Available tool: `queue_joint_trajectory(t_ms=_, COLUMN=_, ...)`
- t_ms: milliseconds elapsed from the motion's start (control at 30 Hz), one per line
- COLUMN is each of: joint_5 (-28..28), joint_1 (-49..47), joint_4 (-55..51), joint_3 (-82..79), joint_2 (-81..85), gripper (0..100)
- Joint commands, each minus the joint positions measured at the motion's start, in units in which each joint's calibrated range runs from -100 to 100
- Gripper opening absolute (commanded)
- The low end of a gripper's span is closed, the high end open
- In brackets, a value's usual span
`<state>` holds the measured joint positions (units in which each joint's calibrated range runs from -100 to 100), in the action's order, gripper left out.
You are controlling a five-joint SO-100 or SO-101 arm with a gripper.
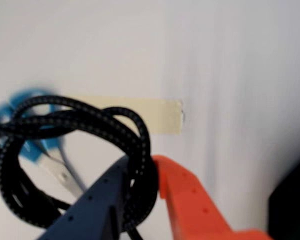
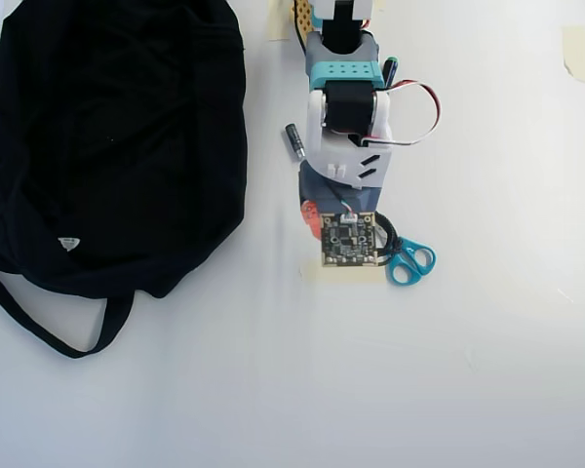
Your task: Put the cable into the black bag
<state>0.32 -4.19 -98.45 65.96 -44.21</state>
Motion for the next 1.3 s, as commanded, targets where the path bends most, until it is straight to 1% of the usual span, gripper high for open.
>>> queue_joint_trajectory(t_ms=0, joint_5=-7.29, joint_1=-1.72, joint_4=-1.03, joint_3=3.04, joint_2=4.87, gripper=2)
queue_joint_trajectory(t_ms=100, joint_5=-13.53, joint_1=-4.11, joint_4=-0.94, joint_3=2.41, joint_2=5.62, gripper=2)
queue_joint_trajectory(t_ms=167, joint_5=-14.69, joint_1=-5.68, joint_4=-1.03, joint_3=2.32, joint_2=5.79, gripper=2)
queue_joint_trajectory(t_ms=300, joint_5=-14.69, joint_1=-7.26, joint_4=-0.94, joint_3=-3.43, joint_2=8.69, gripper=2)
queue_joint_trajectory(t_ms=600, joint_5=-14.69, joint_1=-8.23, joint_4=3.71, joint_3=-30.74, joint_2=26.86, gripper=2)
queue_joint_trajectory(t_ms=833, joint_5=-10.44, joint_1=-7.48, joint_4=5.78, joint_3=-51.04, joint_2=42.30, gripper=2)
queue_joint_trajectory(t_ms=1000, joint_5=-10.39, joint_1=-6.88, joint_4=5.09, joint_3=-62.99, joint_2=52.09, gripper=2)
queue_joint_trajectory(t_ms=1267, joint_5=-10.70, joint_1=0.30, joint_4=5.95, joint_3=-82.76, joint_2=73.34, gripper=2)
